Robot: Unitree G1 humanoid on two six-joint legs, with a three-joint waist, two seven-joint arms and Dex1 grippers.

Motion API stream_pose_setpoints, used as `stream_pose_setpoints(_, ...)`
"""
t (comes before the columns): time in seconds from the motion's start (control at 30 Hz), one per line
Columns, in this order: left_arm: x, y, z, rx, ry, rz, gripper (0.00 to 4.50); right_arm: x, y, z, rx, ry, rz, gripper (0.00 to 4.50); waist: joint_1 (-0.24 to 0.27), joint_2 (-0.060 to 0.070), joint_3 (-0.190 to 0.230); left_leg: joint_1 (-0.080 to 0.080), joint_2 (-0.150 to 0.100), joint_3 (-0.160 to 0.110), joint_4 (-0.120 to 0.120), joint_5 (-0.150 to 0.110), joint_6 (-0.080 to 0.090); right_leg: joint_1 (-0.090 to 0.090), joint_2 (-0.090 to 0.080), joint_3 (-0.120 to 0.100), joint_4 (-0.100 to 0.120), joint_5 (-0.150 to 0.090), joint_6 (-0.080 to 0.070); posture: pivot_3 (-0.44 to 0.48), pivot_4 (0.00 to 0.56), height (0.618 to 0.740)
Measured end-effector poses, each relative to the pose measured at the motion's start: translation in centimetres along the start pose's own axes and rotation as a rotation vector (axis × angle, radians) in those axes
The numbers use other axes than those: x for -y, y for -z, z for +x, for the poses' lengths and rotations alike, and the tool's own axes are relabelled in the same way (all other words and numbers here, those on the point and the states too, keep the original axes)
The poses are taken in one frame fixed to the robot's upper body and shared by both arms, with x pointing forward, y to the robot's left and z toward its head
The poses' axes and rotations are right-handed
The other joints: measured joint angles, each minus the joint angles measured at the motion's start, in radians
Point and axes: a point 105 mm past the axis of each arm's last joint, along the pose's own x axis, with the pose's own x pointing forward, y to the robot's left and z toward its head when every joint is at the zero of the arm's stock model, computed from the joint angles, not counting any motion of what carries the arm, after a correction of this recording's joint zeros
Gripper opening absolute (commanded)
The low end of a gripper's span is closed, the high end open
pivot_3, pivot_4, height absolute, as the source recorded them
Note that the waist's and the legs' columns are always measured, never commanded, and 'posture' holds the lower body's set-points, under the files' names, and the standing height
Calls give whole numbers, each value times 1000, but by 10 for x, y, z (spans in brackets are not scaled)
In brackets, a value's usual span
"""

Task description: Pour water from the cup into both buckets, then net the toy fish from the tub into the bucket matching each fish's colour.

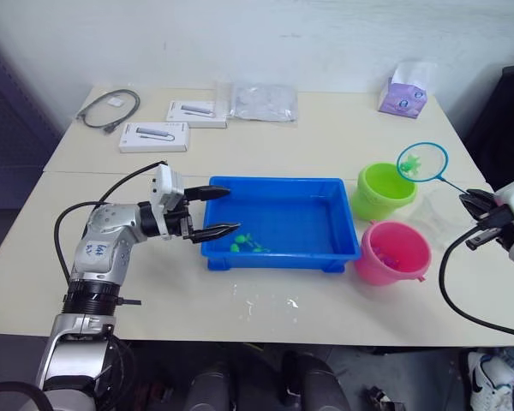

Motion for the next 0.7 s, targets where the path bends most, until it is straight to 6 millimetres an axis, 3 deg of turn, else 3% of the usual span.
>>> stream_pose_setpoints(0.13, 2, -3, 6, 14, -2, -1, 4486, -2, 3, 13, -2, 21, -317, 0, 0, 0, 0, 0, 0, 0, 0, 0, 0, 0, 0, 1, 0, 0, 0, 0, 150, 740)
stream_pose_setpoints(0.37, 6, -6, 11, 21, -6, 16, 4486, -5, 13, 25, -13, 44, -706, 0, 0, 1, 0, 0, 1, 0, 0, 1, -1, 0, 0, 4, -1, 0, 0, 0, 150, 740)
stream_pose_setpoints(0.53, 6, -6, 12, 25, -7, 17, 4486, 1, 19, 28, 6, 71, -892, 0, 0, 1, 0, 0, 1, 0, 0, 1, -1, 0, 0, 4, -1, 0, 0, 0, 150, 740)
stream_pose_setpoints(0.7, 8, -7, 14, 40, -1, 24, 4486, 4, 9, 32, 67, 61, -978, 0, -3, 1, 0, 0, 1, 1, 0, 1, -2, 0, 1, 5, -1, 0, 0, 0, 150, 740)
